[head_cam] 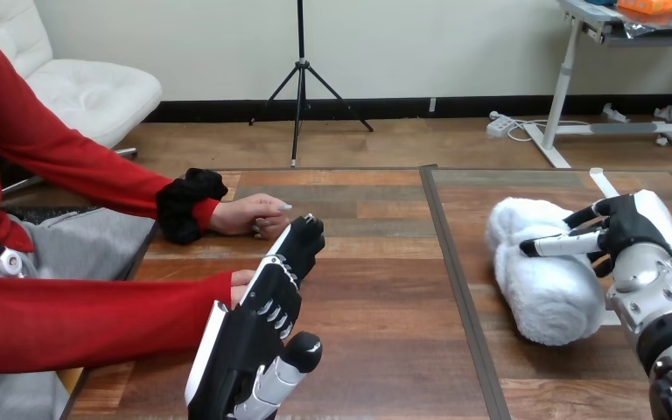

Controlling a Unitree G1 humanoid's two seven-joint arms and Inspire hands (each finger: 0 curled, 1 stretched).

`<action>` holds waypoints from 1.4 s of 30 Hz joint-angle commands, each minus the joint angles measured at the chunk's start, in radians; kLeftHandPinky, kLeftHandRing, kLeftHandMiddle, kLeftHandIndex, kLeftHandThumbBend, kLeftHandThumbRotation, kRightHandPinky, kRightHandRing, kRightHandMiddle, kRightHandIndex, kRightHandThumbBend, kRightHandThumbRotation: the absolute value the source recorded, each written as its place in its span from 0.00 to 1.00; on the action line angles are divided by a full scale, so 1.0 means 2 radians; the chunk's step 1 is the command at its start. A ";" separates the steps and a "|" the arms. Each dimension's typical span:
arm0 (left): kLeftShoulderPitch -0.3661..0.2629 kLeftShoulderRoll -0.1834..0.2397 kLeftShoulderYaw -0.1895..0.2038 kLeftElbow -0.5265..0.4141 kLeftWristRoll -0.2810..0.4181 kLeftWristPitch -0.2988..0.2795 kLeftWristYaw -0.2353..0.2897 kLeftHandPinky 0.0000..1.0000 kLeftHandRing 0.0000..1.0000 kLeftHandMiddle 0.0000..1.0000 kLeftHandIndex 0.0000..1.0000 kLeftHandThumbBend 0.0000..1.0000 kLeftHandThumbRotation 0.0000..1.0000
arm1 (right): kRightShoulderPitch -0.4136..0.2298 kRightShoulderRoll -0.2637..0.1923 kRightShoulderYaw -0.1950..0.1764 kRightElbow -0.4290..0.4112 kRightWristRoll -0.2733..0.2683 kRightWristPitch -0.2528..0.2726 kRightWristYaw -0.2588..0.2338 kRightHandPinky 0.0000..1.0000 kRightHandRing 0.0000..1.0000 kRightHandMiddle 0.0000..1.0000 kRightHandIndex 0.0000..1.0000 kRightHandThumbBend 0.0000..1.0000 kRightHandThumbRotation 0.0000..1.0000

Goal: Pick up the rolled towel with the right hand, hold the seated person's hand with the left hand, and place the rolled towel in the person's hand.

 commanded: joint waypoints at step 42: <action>-0.027 0.007 0.005 -0.020 -0.001 0.005 -0.005 0.99 0.94 0.93 0.89 1.00 0.75 | 0.029 0.036 -0.050 -0.025 0.055 -0.145 0.001 0.31 0.37 0.46 0.46 0.78 0.00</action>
